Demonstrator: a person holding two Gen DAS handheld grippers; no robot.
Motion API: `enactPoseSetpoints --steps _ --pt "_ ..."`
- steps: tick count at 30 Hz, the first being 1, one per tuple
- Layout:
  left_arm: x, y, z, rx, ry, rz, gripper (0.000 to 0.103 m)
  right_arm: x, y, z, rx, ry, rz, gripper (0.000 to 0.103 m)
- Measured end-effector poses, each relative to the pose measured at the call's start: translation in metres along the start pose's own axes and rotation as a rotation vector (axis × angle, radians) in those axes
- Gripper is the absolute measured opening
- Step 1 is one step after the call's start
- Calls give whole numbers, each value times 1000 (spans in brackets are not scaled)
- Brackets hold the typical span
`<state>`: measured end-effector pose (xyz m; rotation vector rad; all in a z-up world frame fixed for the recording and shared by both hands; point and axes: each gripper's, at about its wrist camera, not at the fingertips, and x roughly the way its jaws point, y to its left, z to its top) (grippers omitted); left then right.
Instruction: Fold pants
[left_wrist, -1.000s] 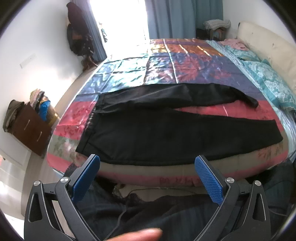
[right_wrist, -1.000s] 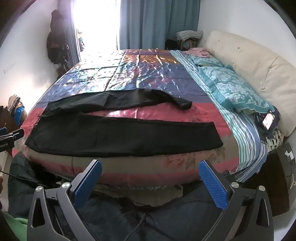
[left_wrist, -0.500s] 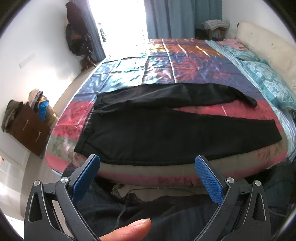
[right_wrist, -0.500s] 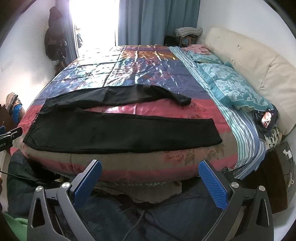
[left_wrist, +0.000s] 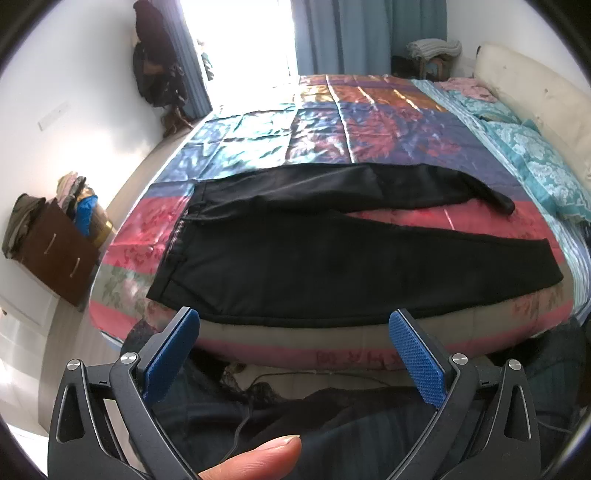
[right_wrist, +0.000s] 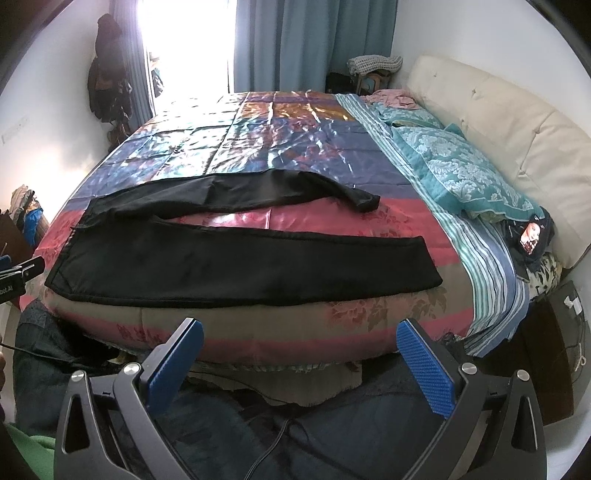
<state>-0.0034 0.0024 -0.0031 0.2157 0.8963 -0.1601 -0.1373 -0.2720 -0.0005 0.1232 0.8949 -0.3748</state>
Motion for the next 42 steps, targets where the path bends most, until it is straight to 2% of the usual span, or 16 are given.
enactPoseSetpoints --steps 34,42 --pt "-2 -1 0 4 7 -5 103 -5 -11 -1 13 -7 -11 103" --pt "-8 -5 -3 17 -5 -13 103 -11 -22 -2 46 -26 -44 103"
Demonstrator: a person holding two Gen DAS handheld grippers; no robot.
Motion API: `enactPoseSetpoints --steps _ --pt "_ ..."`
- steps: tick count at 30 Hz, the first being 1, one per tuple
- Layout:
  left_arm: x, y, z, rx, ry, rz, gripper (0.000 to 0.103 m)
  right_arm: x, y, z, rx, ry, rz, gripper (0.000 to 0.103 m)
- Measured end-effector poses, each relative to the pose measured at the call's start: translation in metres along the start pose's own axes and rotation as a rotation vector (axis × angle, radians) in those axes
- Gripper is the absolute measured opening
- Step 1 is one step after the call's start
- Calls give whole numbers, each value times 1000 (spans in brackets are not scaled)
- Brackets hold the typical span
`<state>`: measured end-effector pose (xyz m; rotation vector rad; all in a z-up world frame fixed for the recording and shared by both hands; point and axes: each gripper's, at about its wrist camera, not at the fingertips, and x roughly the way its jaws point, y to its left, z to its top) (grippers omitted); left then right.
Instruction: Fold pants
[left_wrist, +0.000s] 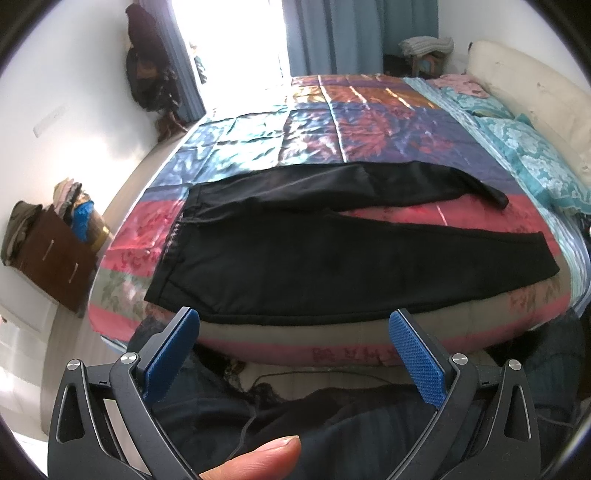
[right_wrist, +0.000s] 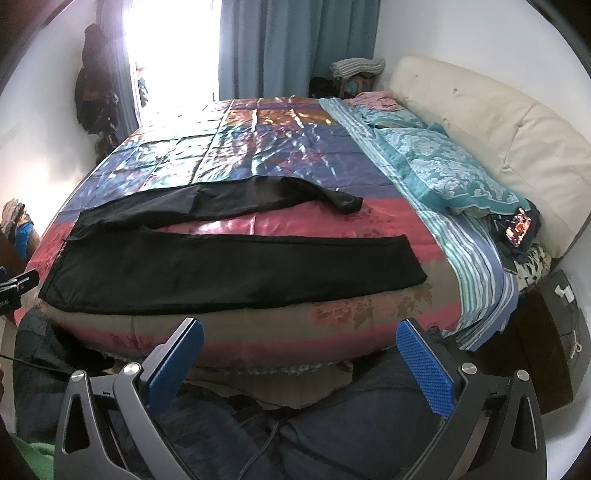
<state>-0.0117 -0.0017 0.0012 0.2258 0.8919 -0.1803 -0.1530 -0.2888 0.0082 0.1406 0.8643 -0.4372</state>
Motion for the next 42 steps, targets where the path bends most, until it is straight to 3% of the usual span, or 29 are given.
enactPoseSetpoints --steps 13,42 --pt "4 2 5 -12 44 -6 103 4 1 -2 25 -1 -12 103" --pt "-16 13 -5 -20 -3 -20 103 -25 18 -2 -26 -64 4 103"
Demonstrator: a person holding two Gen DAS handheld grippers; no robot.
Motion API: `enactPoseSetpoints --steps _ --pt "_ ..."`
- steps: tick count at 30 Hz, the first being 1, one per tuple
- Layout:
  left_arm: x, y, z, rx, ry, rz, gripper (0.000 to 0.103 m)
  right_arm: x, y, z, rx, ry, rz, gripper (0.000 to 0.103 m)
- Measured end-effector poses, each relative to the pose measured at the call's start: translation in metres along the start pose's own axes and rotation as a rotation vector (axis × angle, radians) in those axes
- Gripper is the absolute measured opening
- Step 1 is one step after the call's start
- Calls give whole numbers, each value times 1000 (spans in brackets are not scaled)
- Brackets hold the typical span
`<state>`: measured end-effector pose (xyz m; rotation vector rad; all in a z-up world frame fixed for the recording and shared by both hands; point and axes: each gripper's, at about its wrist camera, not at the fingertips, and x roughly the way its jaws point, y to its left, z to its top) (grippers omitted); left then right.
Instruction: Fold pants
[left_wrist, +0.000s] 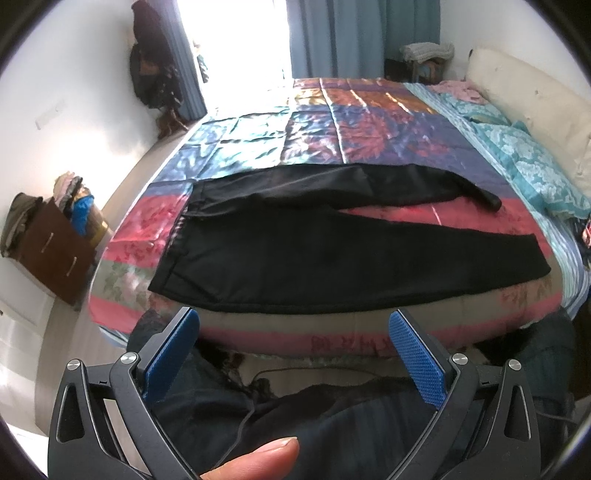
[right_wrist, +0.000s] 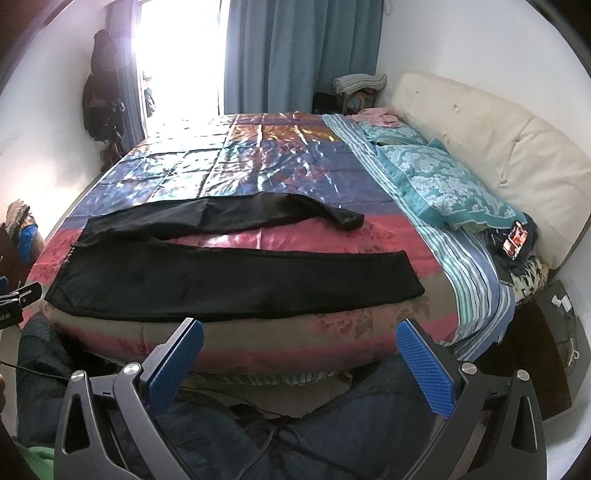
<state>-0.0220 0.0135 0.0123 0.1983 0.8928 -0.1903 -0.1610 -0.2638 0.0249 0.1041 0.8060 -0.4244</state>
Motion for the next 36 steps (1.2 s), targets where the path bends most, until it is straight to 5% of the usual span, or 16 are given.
enactPoseSetpoints --steps 36 --pt "13 -6 -7 38 41 20 103 14 8 -5 -24 29 37 103"
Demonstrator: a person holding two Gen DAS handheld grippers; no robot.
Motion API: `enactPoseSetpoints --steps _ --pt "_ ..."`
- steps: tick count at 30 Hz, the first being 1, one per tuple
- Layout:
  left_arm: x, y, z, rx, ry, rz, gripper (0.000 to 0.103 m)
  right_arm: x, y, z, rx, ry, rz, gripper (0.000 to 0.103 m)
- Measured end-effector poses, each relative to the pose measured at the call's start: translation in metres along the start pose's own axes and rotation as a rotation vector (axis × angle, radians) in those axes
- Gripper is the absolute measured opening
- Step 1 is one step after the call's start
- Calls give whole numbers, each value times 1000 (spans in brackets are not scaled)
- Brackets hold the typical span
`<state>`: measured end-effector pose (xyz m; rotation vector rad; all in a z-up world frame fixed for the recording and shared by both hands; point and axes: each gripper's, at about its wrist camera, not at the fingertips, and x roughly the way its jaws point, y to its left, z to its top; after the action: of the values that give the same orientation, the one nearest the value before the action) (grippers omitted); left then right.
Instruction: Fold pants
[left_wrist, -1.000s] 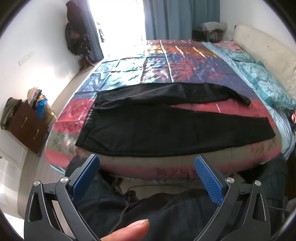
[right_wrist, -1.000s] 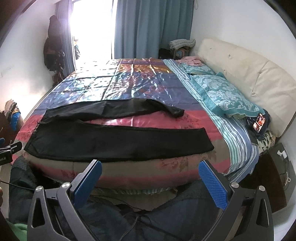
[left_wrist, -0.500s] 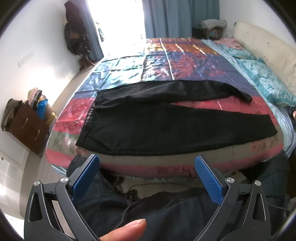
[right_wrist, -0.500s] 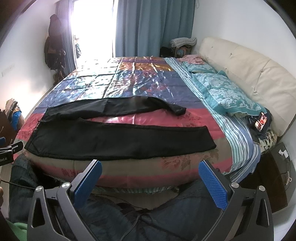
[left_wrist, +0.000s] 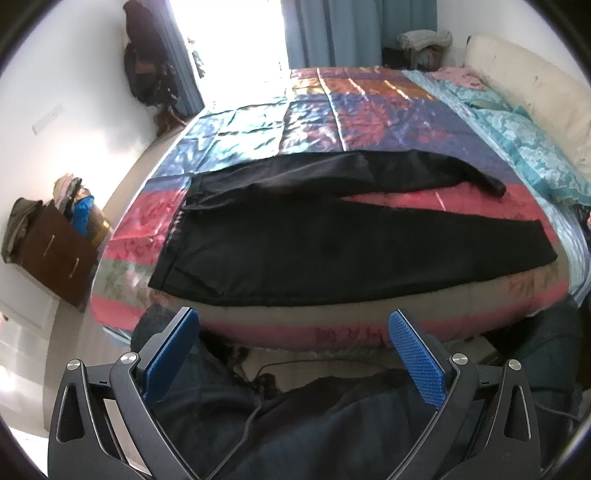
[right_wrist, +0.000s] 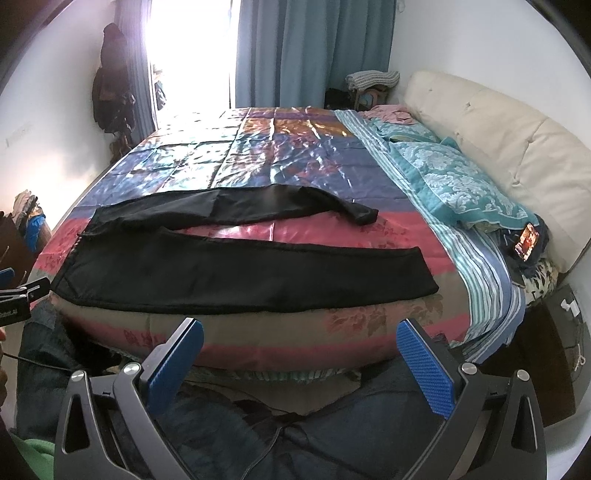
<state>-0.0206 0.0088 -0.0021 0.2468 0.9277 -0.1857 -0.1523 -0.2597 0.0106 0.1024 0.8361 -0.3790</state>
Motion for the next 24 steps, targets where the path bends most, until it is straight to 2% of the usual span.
enactPoseSetpoints --steps 6,13,16,20,24 --pt "1 -3 2 18 -14 -17 103 5 5 5 -20 -19 -10 103" --pt "5 -6 13 36 -57 7 103 13 1 10 -8 -37 -32 103" --pt "5 -7 19 25 -90 -13 103 16 1 14 -8 -46 7 103" --pt "0 -12 33 21 -176 -49 103 13 11 22 -46 -129 74 103" --pt "12 -28 45 42 -171 -96 103 19 27 35 -72 -213 154 103"
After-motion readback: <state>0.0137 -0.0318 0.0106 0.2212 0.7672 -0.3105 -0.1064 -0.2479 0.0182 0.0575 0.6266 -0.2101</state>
